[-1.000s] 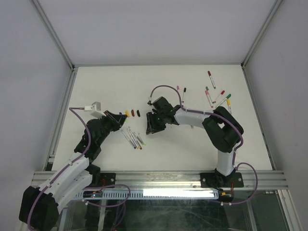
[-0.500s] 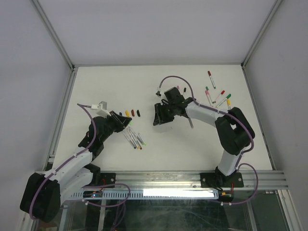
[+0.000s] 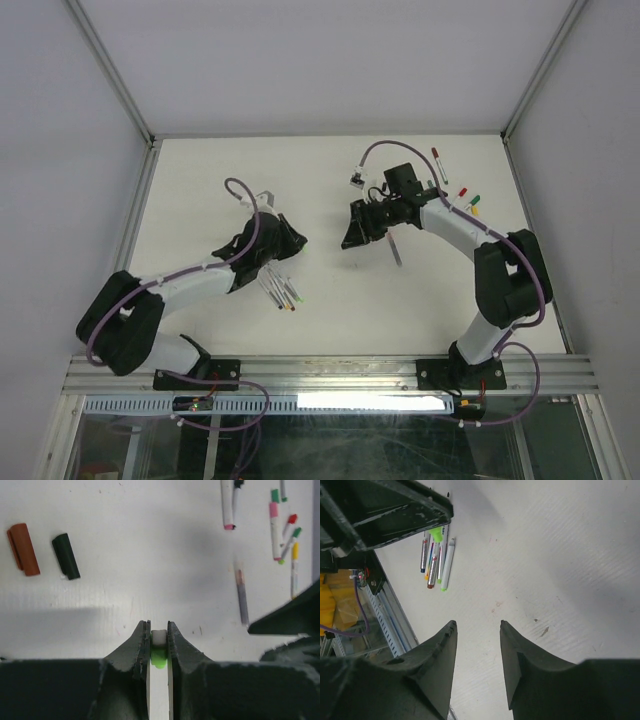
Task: Open the pen caps
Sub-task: Place the pen at the center of the board, then place the pen cap at the center of the board.
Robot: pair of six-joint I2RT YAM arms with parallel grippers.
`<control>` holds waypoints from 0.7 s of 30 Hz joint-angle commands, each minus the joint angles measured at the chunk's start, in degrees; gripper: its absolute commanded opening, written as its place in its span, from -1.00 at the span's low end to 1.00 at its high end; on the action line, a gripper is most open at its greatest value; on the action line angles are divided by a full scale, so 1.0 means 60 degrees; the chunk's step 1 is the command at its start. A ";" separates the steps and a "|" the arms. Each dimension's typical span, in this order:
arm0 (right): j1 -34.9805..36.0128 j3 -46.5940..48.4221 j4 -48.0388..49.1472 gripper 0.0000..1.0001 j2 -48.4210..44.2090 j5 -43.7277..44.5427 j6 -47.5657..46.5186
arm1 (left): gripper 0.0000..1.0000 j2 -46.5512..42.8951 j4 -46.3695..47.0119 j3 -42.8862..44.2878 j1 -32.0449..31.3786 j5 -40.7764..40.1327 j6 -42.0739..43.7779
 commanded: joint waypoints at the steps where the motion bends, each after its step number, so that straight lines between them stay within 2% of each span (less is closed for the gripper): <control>1: -0.0294 0.0309 -0.0211 -0.16 -0.0598 -0.1071 -0.0791 | -1.00 0.1641 -0.1619 0.1856 -0.0171 -0.1566 0.0407; 6: -0.0434 0.0252 -0.0162 -0.17 -0.0733 -0.1123 -0.0837 | -0.96 0.3754 -0.3583 0.4206 -0.0180 -0.2190 0.0956; 10: -0.0494 0.0219 -0.0171 -0.17 -0.0761 -0.1165 -0.0863 | -0.90 0.4864 -0.4552 0.5426 -0.0191 -0.2611 0.1225; 21: -0.0700 0.0218 -0.0186 -0.16 -0.0785 -0.1299 -0.0883 | -0.68 0.5419 -0.4948 0.5858 -0.0191 -0.2855 0.1414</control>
